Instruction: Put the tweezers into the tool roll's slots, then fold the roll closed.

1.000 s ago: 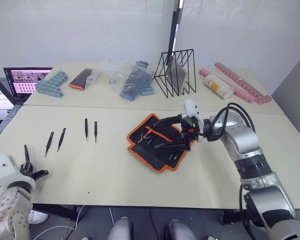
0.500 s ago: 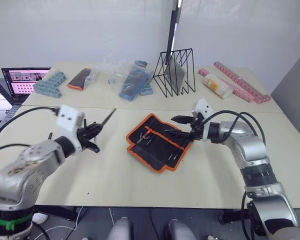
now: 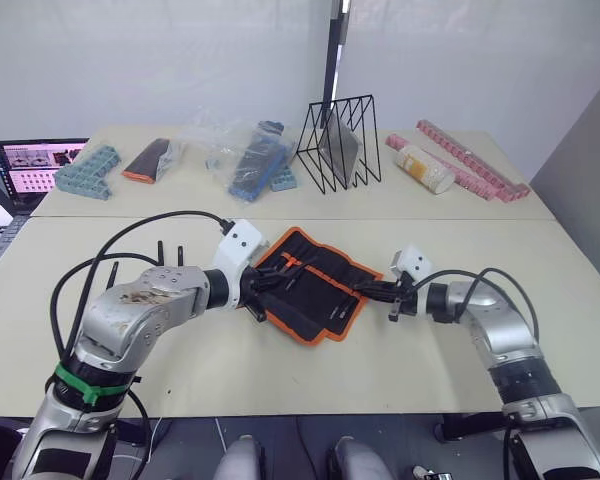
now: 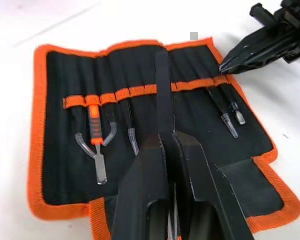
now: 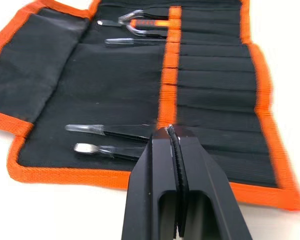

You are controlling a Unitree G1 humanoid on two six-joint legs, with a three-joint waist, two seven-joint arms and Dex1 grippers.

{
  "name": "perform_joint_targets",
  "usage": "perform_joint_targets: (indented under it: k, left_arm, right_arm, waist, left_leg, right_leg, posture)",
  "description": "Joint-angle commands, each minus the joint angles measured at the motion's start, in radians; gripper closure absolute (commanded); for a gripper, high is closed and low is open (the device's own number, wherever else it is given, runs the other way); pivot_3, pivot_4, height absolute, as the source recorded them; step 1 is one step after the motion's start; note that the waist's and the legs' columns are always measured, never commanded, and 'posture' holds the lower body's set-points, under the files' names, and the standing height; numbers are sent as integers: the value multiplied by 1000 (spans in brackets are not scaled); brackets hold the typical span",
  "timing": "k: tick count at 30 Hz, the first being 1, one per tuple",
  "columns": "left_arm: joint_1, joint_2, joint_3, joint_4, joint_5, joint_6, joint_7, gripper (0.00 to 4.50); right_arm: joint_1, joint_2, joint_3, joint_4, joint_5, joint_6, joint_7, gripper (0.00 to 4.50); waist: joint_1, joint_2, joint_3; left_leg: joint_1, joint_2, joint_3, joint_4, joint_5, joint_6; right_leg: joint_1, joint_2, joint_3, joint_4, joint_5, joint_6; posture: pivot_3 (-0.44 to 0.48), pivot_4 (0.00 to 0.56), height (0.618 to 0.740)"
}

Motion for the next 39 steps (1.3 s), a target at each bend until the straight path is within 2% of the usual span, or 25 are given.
perform_joint_targets:
  k: [1,10,14,23,31,39]
  left_arm:
    - [-23,-20,4,-16,15,6,-3,4500]
    - [-17,-79,10,-19,56,61,46,4500]
    - [9,-73,1,-35,80,78,59,4500]
    - [21,-123,15,0,105,80,87,4500]
    - [10,-149,12,28,131,96,98,4500]
    - [5,-200,30,51,125,94,101,4500]
  right_arm:
    - [-27,17,-36,-1,24,-30,-19,4466]
    - [-36,67,20,116,-41,-64,-44,4466]
    - [-25,60,22,135,-57,-33,-64,4466]
    - [-23,70,1,115,-24,12,-73,4466]
    - [-19,28,69,76,-104,37,-86,4466]
    - [13,42,64,16,-78,69,-101,4466]
  waist:
    - [2,0,0]
    - [5,0,0]
    - [3,0,0]
    - [9,0,0]
    - [11,0,0]
    - [11,0,0]
  left_leg:
    - [0,0,0,0,0,0]
    - [0,0,-1,1,0,0]
    - [1,0,-2,1,0,0]
    - [2,0,-3,3,0,0]
    - [2,0,-3,3,0,0]
    - [2,0,-3,3,0,0]
  right_leg:
    - [0,0,0,0,0,0]
    - [1,-1,0,0,0,0]
    - [2,-1,0,1,0,0]
    - [4,-1,0,1,0,0]
    - [4,-1,0,1,0,1]
    - [4,-1,0,1,0,1]
  posture:
    - [0,150,685]
    - [0,150,685]
    - [0,150,685]
    - [0,150,685]
    - [0,150,685]
    - [0,150,685]
